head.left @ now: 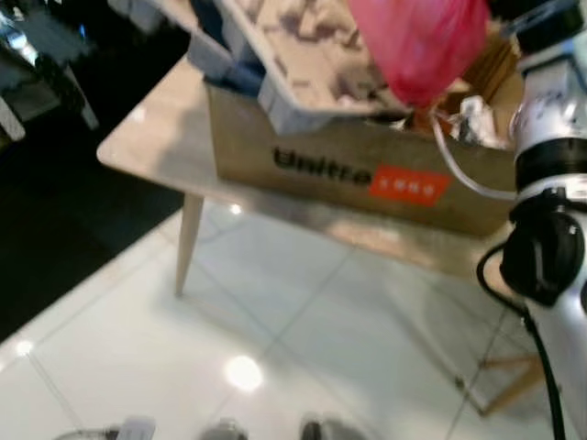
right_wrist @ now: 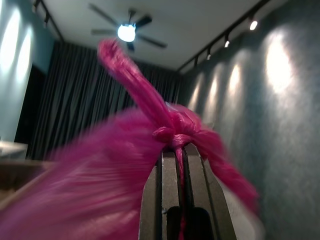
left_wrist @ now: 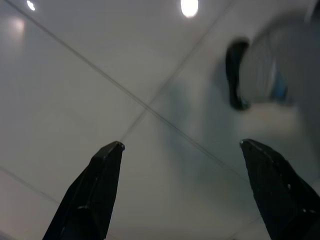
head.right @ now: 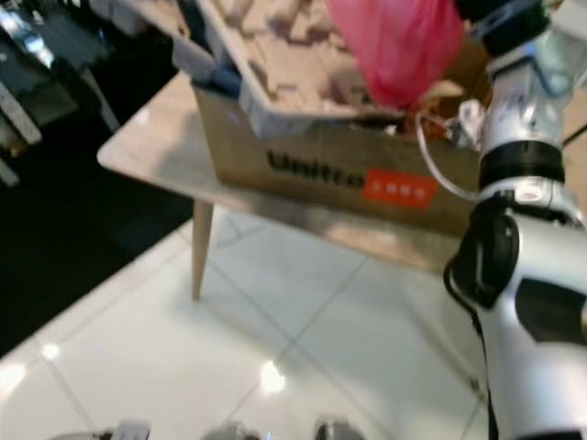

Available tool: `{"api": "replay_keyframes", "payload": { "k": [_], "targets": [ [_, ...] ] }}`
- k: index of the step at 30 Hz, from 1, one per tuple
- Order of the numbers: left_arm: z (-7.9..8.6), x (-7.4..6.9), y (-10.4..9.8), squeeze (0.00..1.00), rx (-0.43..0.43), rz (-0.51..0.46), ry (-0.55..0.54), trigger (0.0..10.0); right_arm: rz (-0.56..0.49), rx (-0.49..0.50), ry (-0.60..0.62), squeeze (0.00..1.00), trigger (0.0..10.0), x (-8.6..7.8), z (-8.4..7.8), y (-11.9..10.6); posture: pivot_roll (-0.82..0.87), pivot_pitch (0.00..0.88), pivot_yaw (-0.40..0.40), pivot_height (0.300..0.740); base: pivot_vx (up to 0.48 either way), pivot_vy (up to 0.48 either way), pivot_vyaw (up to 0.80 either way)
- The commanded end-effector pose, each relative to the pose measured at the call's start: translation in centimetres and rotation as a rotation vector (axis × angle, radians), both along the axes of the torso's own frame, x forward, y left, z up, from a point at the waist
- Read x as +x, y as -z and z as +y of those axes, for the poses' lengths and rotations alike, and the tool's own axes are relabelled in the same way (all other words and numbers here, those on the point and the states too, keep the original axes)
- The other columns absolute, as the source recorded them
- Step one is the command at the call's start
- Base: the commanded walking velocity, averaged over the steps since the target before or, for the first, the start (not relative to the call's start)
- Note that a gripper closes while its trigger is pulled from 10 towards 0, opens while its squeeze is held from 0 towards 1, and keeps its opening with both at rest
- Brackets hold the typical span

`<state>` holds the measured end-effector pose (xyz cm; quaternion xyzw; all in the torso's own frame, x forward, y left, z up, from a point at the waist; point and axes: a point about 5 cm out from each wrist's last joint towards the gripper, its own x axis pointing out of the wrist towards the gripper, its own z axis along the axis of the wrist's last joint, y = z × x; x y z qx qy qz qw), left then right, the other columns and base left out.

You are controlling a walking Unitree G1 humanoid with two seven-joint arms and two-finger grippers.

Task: Picking trash to rubbish bin

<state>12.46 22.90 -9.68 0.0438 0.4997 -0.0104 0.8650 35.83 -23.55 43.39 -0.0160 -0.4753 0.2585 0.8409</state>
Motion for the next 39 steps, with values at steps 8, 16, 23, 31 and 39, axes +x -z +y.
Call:
{"api": "replay_keyframes", "payload": {
  "k": [8,16,23,31,39],
  "targets": [
    [-0.4,-2.0,0.7,0.00,-0.030,0.063,-0.024,10.0,0.003,0.026,0.106,0.00,10.0,-0.4,-1.5,0.0,0.09,0.196,-0.019,0.740,0.000,0.000,0.00],
    [-0.7,-2.1,0.8,0.00,-0.046,0.066,-0.014,10.0,0.076,0.016,0.193,0.00,10.0,0.2,-2.1,1.3,0.08,0.198,-0.017,0.740,0.000,0.000,0.00],
    [-0.5,-2.5,0.8,0.00,-0.047,0.078,-0.006,10.0,0.207,0.087,0.347,0.00,10.0,1.1,-3.8,3.4,0.07,0.205,-0.013,0.740,0.000,0.000,0.00],
    [-0.3,-2.8,0.9,0.00,-0.045,0.085,-0.003,10.0,0.269,0.122,0.362,0.00,10.0,1.5,-4.2,4.5,0.08,0.214,-0.005,0.740,0.000,0.000,-0.60],
    [-0.5,-2.6,0.9,0.00,-0.048,0.080,-0.001,10.0,0.266,0.100,0.345,0.00,10.0,1.9,-3.2,4.7,0.08,0.214,-0.006,0.740,0.000,0.000,-0.30]
  ]
}}
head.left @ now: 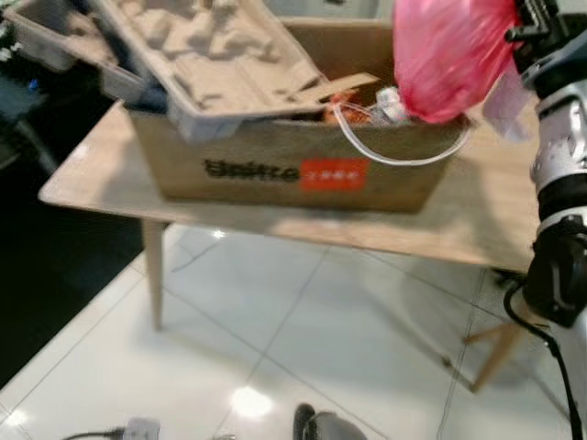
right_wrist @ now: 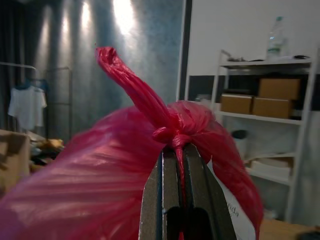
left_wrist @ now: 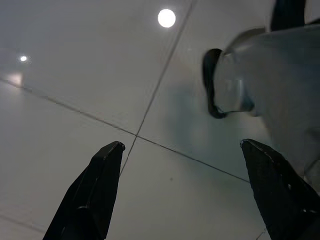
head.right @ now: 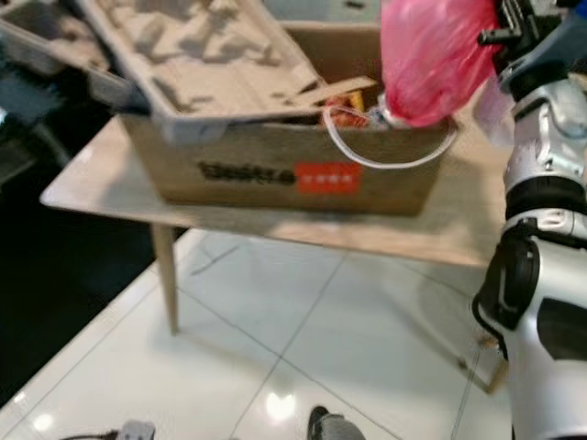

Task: Picking trash to rubbish bin

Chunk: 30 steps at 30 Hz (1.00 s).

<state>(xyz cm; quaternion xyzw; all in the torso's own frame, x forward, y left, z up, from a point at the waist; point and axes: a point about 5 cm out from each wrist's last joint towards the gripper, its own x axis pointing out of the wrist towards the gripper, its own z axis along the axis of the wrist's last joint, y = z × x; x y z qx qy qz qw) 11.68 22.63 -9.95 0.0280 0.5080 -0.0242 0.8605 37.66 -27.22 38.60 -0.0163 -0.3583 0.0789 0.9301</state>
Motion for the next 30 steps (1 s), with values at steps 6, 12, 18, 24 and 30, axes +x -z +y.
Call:
{"api": "replay_keyframes", "payload": {
  "k": [6,12,18,24,30],
  "targets": [
    [-0.1,-2.1,0.6,0.00,-0.007,0.064,-0.009,10.0,-0.015,-0.039,-0.055,0.00,10.0,0.2,1.3,-0.2,0.08,0.218,-0.009,0.740,0.000,0.000,0.00],
    [-0.1,-2.4,0.7,0.00,-0.006,0.072,-0.004,10.0,-0.039,-0.071,-0.126,0.00,10.0,0.3,2.3,-0.5,0.08,0.220,-0.007,0.740,0.000,0.000,0.00],
    [0.0,-2.7,0.7,0.00,-0.005,0.076,0.004,10.0,-0.081,-0.146,-0.356,0.00,10.0,0.3,5.2,-0.8,0.08,0.234,-0.004,0.740,0.000,0.000,0.00],
    [0.1,-3.0,0.8,0.00,-0.005,0.084,0.013,10.0,-0.001,-0.185,-0.339,0.00,10.0,1.0,5.9,0.5,0.08,0.245,-0.004,0.740,0.000,0.000,0.00],
    [0.1,-3.3,0.8,0.00,-0.008,0.089,0.009,10.0,0.045,-0.130,-0.168,1.00,10.0,1.2,3.9,0.5,0.07,0.245,-0.002,0.740,0.000,0.000,0.00]
  ]
}}
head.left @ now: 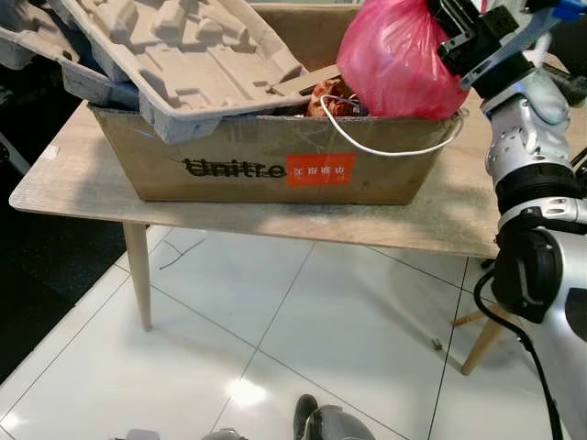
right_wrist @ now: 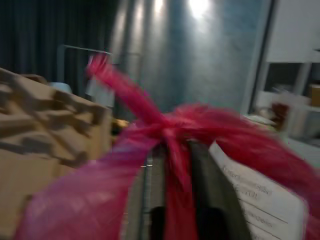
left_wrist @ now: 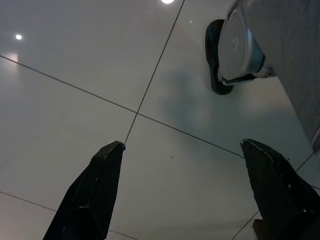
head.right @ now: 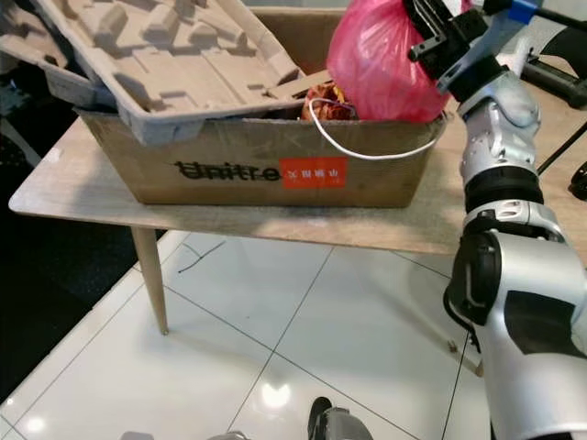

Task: Picking trash to rubbish bin

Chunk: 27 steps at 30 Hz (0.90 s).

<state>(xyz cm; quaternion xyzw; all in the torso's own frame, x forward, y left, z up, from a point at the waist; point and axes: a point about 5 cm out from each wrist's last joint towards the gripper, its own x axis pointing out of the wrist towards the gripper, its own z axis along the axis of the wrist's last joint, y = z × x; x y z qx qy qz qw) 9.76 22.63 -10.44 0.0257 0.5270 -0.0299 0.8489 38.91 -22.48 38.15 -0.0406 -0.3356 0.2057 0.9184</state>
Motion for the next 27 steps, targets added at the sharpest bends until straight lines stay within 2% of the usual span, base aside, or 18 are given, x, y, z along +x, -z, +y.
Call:
{"api": "replay_keyframes", "payload": {
  "k": [1,8,14,16,17,18,19,20,21,22,23,24,25,27],
  "targets": [
    [0.1,-1.4,0.3,0.00,0.000,0.044,0.002,10.0,0.008,0.008,0.053,1.00,10.0,0.0,-0.8,0.0,0.07,0.245,-0.002,0.740,0.000,0.000,0.00],
    [0.1,-0.9,0.2,0.00,-0.002,0.034,0.006,10.0,-0.011,0.058,0.189,1.00,10.0,-0.5,-2.8,-0.5,0.07,0.241,0.003,0.740,0.000,0.000,0.00],
    [0.0,-0.6,0.2,0.00,-0.003,0.028,0.011,10.0,-0.063,0.072,0.193,1.00,10.0,-1.0,-3.2,-1.5,0.06,0.234,0.006,0.740,0.000,0.000,0.00],
    [0.0,-0.3,0.1,0.00,-0.004,0.024,0.013,10.0,-0.136,0.096,0.051,1.00,10.0,-1.7,-2.7,-2.5,0.06,0.228,0.006,0.740,0.000,0.000,0.00],
    [-0.1,-0.2,0.1,0.00,-0.004,0.021,0.012,10.0,-0.180,0.091,-0.085,0.96,10.0,-2.2,-1.9,-2.9,0.06,0.218,0.005,0.740,0.000,0.000,0.00],
    [-0.1,0.0,0.1,0.00,-0.004,0.019,0.011,10.0,-0.219,0.075,-0.212,0.60,10.0,-2.7,-1.1,-3.1,0.06,0.213,0.003,0.740,0.000,0.000,0.00],
    [-0.1,0.0,0.1,0.00,-0.004,0.019,0.011,10.0,-0.219,0.075,-0.212,0.60,10.0,-2.7,-1.1,-3.1,0.06,0.213,0.003,0.740,0.000,0.000,0.00],
    [-0.1,0.1,0.1,0.00,-0.004,0.017,0.010,10.0,-0.242,0.062,-0.309,0.38,10.0,-3.1,-0.5,-3.1,0.06,0.213,0.003,0.740,0.000,0.000,0.00],
    [-0.1,0.1,0.1,0.00,-0.004,0.017,0.010,10.0,-0.242,0.062,-0.309,0.38,10.0,-3.1,-0.5,-3.1,0.06,0.213,0.003,0.740,0.000,0.000,0.00],
    [-0.1,0.3,0.0,0.00,-0.003,0.011,0.005,10.0,-0.253,0.027,-0.469,0.00,10.0,-4.0,1.0,-2.2,0.06,0.201,0.002,0.740,0.000,0.000,0.00],
    [-0.1,0.3,0.0,0.00,-0.003,0.011,0.005,10.0,-0.253,0.027,-0.469,0.00,10.0,-4.0,1.0,-2.2,0.06,0.201,0.002,0.740,0.000,0.000,0.00],
    [-0.1,0.5,0.0,0.00,-0.001,0.008,0.003,10.0,-0.251,-0.015,-0.568,0.00,10.0,-4.9,2.2,-1.3,0.07,0.194,0.002,0.740,0.000,0.000,0.00],
    [-0.1,0.5,0.0,0.00,-0.001,0.008,0.003,10.0,-0.251,-0.015,-0.568,0.00,10.0,-4.9,2.2,-1.3,0.07,0.194,0.002,0.740,0.000,0.000,0.00],
    [-0.1,0.8,-0.1,0.00,0.002,0.003,-0.003,10.0,-0.238,-0.077,-0.710,0.00,10.0,-6.1,4.1,0.2,0.07,0.184,0.000,0.740,0.000,0.000,0.00]
  ]
}}
